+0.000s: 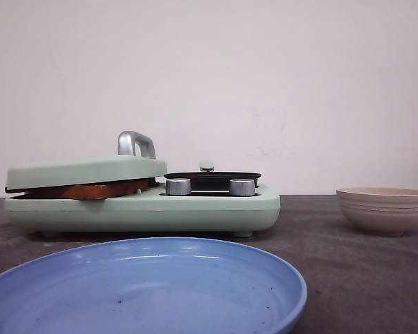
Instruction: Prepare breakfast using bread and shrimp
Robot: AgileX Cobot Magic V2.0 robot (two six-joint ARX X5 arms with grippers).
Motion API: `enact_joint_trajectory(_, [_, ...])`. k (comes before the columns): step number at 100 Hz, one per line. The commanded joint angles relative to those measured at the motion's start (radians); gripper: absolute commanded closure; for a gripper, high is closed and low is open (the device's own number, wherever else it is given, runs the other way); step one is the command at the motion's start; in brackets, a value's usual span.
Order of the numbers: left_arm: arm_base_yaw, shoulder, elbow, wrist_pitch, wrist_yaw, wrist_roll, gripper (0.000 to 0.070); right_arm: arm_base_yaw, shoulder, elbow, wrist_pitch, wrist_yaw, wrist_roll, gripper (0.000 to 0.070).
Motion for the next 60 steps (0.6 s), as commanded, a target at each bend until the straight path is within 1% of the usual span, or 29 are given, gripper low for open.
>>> enact_joint_trajectory(1, [0.003, -0.001, -0.018, -0.004, 0.0, -0.002, 0.0684, 0.004, 0.001, 0.006, 0.013, 0.001, 0.01, 0.0694])
enact_joint_trajectory(40, [0.003, -0.001, -0.018, -0.004, 0.0, -0.002, 0.0684, 0.005, 0.0, 0.005, 0.013, 0.001, 0.01, 0.0694])
enact_joint_trajectory(47, [0.003, -0.001, -0.018, -0.004, 0.0, -0.002, 0.0684, 0.005, -0.018, 0.005, -0.01, 0.0, 0.01, 0.0694])
enact_joint_trajectory(60, [0.003, -0.001, -0.018, -0.004, 0.0, -0.002, 0.0684, 0.002, -0.057, -0.069, 0.015, 0.015, 0.01, 0.0694])
